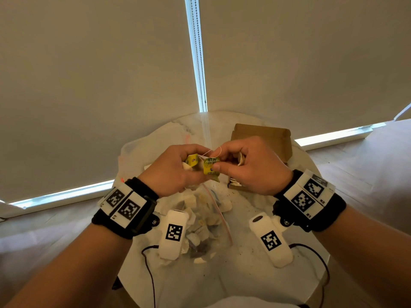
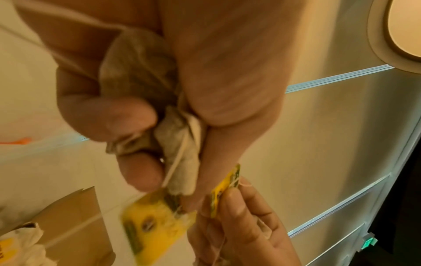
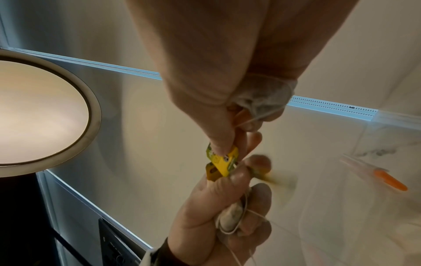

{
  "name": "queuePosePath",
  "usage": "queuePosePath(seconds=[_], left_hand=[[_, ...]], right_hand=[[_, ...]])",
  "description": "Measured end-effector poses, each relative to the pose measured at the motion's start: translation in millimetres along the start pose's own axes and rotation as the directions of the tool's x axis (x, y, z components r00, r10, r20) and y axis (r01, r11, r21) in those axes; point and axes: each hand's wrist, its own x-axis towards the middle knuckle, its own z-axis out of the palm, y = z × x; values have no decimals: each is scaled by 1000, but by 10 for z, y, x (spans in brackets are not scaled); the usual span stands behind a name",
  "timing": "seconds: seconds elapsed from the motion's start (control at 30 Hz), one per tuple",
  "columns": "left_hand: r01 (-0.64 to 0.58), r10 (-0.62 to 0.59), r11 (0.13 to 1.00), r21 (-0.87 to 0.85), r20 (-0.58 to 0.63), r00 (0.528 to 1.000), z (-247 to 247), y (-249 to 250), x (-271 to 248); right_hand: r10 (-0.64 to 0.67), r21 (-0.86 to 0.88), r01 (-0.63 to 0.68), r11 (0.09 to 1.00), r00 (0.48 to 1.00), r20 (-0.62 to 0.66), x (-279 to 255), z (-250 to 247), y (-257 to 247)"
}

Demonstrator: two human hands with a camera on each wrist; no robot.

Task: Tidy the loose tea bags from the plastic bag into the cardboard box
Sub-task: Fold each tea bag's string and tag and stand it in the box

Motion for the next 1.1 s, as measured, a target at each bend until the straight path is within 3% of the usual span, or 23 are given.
queuePosePath(seconds=[0.37, 0.53, 0.7, 0.87, 1.1], left_hand=[[-4, 7, 1000, 22, -101, 995, -166, 99, -54], [-83, 84, 996, 35, -52, 995, -126, 201, -111], [-103, 93, 988, 118, 83, 992, -86, 209, -165], [-122, 148, 983, 139, -199, 969, -104, 65, -69], [-146, 168, 983, 111, -228, 959, -51, 69, -38]], right_hand=[[9, -115, -4, 993, 999, 47, -28, -14, 81], [26, -161, -25, 987, 1000, 7, -11, 18, 104], [41, -93, -45, 995, 998, -38, 0, 19, 98], [49, 14, -49, 999, 997, -53, -8, 9, 59], [38, 57, -35, 998, 998, -49, 4, -2, 50]])
